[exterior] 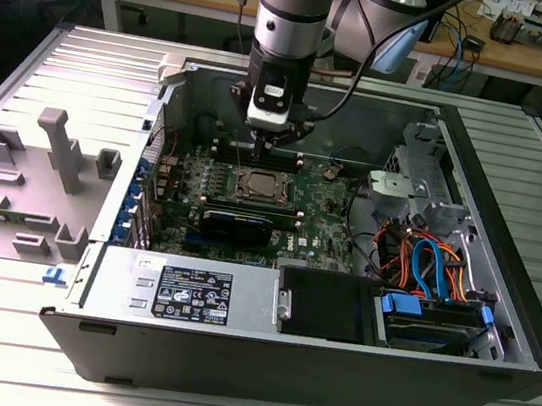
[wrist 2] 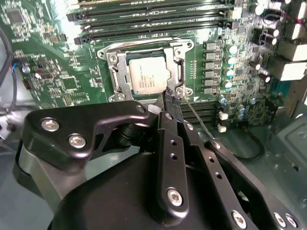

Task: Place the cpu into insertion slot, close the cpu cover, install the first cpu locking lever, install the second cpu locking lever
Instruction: 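Install the first cpu locking lever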

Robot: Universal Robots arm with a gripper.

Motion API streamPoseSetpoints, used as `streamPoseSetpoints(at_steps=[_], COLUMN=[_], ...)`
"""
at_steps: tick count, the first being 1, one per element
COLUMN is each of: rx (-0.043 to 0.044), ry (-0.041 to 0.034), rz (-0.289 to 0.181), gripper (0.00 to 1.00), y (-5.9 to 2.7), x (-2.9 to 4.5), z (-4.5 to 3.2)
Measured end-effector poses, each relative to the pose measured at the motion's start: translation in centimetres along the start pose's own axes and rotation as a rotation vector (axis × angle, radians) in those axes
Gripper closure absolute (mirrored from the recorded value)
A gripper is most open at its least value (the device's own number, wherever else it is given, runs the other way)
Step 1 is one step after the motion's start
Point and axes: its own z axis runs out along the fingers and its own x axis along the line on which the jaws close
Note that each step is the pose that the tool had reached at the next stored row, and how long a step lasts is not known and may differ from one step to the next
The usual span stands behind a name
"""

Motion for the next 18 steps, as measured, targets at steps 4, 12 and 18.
streamPoseSetpoints(at_steps=[4,12,18], rx=[0.0037,0.0087,0.009], ry=[0.0017,0.0039,0.004], rz=[-0.089,-0.209,-0.216], gripper=[0.89,0.89,0.89], y=[0.0,0.0,-0.04], x=[0.0,0.0,0.06], z=[0.01,0.01,0.01])
